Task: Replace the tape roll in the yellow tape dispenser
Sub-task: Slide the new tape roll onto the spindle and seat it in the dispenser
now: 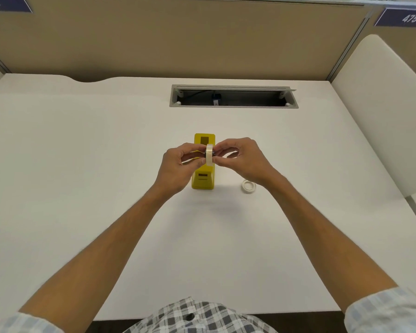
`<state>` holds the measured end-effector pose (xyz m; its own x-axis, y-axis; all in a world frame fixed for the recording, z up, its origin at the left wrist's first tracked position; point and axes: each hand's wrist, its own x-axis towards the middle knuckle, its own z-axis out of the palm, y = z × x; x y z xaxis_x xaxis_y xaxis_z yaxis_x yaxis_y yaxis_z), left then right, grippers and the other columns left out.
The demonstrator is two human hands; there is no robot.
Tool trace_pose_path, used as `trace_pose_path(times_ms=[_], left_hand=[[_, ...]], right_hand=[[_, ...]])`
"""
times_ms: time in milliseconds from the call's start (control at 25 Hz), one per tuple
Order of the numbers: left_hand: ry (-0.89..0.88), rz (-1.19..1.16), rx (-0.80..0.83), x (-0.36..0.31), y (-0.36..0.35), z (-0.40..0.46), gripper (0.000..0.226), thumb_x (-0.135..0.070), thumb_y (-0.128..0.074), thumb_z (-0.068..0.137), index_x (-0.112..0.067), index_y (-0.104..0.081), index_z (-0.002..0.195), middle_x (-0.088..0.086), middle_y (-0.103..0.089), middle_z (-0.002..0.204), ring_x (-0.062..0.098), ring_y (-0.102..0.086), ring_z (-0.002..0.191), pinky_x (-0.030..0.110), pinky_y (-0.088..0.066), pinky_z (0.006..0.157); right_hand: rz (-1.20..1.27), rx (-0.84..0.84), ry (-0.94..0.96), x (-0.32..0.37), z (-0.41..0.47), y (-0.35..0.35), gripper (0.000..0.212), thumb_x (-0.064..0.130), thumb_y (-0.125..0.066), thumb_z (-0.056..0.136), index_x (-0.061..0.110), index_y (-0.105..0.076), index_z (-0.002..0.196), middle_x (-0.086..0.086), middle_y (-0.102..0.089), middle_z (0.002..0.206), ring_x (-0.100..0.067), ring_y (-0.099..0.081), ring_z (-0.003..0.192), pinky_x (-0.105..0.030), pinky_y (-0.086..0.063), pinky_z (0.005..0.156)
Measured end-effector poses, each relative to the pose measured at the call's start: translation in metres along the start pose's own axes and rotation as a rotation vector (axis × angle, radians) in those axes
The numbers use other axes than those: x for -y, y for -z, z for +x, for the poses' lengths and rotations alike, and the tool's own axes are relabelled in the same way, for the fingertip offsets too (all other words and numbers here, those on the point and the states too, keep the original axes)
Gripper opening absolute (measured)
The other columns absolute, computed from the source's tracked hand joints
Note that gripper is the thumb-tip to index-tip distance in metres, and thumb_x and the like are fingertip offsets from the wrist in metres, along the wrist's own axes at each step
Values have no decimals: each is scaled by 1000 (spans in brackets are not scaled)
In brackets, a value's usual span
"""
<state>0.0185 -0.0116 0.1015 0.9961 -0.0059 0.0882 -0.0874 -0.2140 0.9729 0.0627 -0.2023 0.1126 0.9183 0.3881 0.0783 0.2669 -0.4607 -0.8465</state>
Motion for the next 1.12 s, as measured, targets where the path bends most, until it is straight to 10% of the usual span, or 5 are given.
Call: trace_pose_path(times_ms=[320,760,1120], left_hand=[[18,220,-43,24,3,29,28,-15,-67,88,-19,-69,116,-4,-68,120,13,-58,116,33,-48,96],[19,349,-73,48,-3,52,27,-17,-70,86,-21,-69,114,-2,-68,118,7,-53,105,-5,-33,73],[7,389,-104,54,-6,63,25,-14,-70,86,-18,-69,111,1,-67,118,15,-54,114,22,-38,90]], right_hand=[[-5,-13,-39,-26,31,-18,21,21,-74,86,18,-72,107,7,-73,98,-3,-67,94,-27,-54,76],[-233,-5,-10,-48,49,-26,25,28,-69,90,18,-70,113,0,-57,122,-17,-54,113,-38,-49,90],[-249,-35,-2,-56,60,-30,25,32,-70,89,21,-69,111,3,-56,121,-14,-54,111,-38,-51,88]])
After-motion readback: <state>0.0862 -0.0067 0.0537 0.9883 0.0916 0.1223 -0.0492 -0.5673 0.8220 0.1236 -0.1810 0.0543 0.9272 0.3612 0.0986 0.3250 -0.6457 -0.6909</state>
